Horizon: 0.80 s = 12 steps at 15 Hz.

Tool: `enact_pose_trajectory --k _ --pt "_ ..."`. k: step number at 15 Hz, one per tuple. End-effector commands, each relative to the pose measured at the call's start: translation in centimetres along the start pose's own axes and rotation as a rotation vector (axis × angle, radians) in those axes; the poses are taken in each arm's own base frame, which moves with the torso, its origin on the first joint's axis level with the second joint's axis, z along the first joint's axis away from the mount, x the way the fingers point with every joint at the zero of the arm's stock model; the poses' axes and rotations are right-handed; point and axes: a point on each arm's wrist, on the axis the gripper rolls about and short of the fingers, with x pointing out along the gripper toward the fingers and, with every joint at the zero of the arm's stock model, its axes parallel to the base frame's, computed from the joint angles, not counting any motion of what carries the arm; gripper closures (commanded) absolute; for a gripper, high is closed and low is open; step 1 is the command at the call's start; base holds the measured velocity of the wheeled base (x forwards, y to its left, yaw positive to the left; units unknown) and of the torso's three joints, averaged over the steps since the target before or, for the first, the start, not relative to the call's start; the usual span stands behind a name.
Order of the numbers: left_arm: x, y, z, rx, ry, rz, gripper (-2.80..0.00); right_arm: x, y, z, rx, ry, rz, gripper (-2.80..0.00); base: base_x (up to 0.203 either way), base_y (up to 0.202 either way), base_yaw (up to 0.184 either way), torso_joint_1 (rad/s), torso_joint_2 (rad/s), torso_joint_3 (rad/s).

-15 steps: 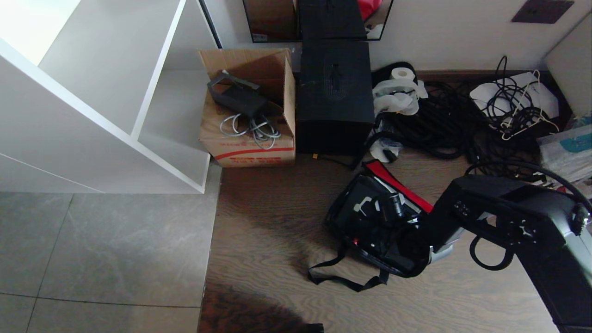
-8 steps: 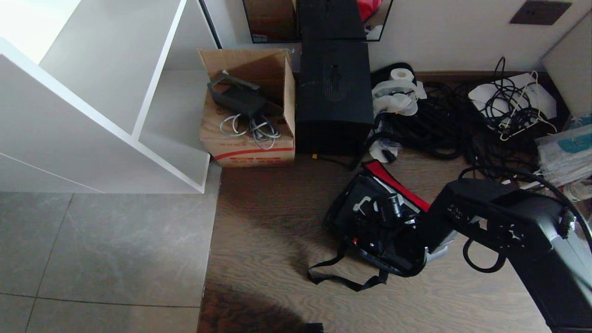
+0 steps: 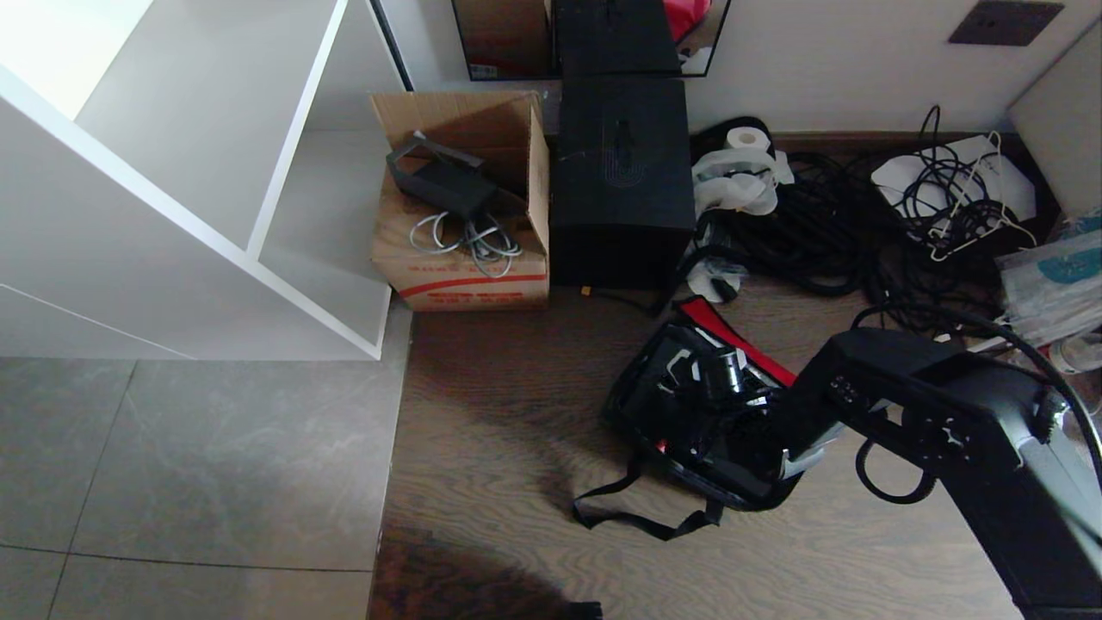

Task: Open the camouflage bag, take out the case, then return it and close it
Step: Lift the black box

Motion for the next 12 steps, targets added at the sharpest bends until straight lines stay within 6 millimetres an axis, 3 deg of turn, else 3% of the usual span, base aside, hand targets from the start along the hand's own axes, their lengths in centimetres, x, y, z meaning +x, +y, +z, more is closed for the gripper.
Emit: enact_pose_trajectory --k 1,9,12 --pt "0.0 0.0 0.0 0.000 -0.002 0.000 0.00 0.7 -0.5 0.1 0.018 0.005 -0.027 -2.80 0.000 0.000 0.000 0.000 0.00 0.000" --pt "0.0 0.0 0.0 0.000 0.000 0.000 0.00 4.7 -0.4 -1.5 0.042 0.058 -0.064 -2.80 0.000 0.000 0.000 0.000 0.00 0.000" --pt "0.0 0.0 0.0 0.000 -0.002 0.000 0.00 5.0 -0.2 -1.8 0.027 0.067 -0.063 -2.80 0.000 0.000 0.000 0.000 0.00 0.000"
